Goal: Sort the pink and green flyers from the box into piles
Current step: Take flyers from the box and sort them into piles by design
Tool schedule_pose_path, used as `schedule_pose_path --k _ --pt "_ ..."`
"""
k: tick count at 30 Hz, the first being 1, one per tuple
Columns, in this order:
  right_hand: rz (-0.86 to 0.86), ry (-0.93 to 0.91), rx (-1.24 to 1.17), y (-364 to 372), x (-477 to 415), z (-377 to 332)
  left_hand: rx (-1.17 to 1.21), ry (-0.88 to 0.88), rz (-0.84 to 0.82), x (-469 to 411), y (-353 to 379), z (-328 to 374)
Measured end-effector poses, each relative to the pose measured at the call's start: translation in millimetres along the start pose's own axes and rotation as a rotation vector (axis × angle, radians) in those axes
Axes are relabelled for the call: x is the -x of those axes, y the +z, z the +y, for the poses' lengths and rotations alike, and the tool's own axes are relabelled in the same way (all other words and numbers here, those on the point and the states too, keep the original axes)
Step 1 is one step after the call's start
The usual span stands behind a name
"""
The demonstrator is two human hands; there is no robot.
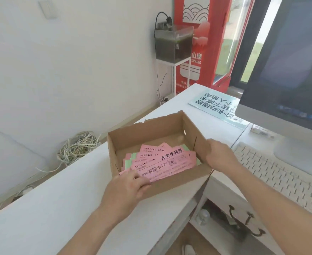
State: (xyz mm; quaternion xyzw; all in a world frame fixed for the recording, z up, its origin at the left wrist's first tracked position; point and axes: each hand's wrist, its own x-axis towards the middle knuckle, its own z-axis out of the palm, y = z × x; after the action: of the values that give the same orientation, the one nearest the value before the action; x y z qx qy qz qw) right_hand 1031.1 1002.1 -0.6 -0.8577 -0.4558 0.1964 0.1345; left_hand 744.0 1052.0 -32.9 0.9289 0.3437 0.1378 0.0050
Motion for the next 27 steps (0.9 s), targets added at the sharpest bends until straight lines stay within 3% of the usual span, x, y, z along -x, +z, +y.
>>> schedule_pose_path --k 6,10,14,18,20,22,24,27 --pt "0.011 -0.073 0.055 -28 -98 2 0.022 -0.086 -0.022 -76 24 -3" --pt "0.036 -0.088 0.115 -36 -144 14 0.116 -0.238 0.006 -132 31 -16" --pt "0.075 -0.091 0.172 -46 -175 22 0.145 -0.357 -0.091 -177 37 -16" --pt "0.111 -0.094 0.279 -62 -198 21 0.3 -0.479 -0.301 -219 32 -9" --pt "0.212 -0.207 0.393 -64 -208 15 0.37 -0.483 -0.395 -243 30 -10" --pt "0.249 -0.403 0.362 -60 -218 4 0.258 -0.411 -0.448 -269 39 -12" --pt "0.099 -0.591 0.264 -51 -231 -7 0.131 -0.303 -0.485 -293 55 -13" --pt "-0.305 -0.658 0.366 -32 -251 -19 0.018 -0.2 -0.652 -311 80 -12"
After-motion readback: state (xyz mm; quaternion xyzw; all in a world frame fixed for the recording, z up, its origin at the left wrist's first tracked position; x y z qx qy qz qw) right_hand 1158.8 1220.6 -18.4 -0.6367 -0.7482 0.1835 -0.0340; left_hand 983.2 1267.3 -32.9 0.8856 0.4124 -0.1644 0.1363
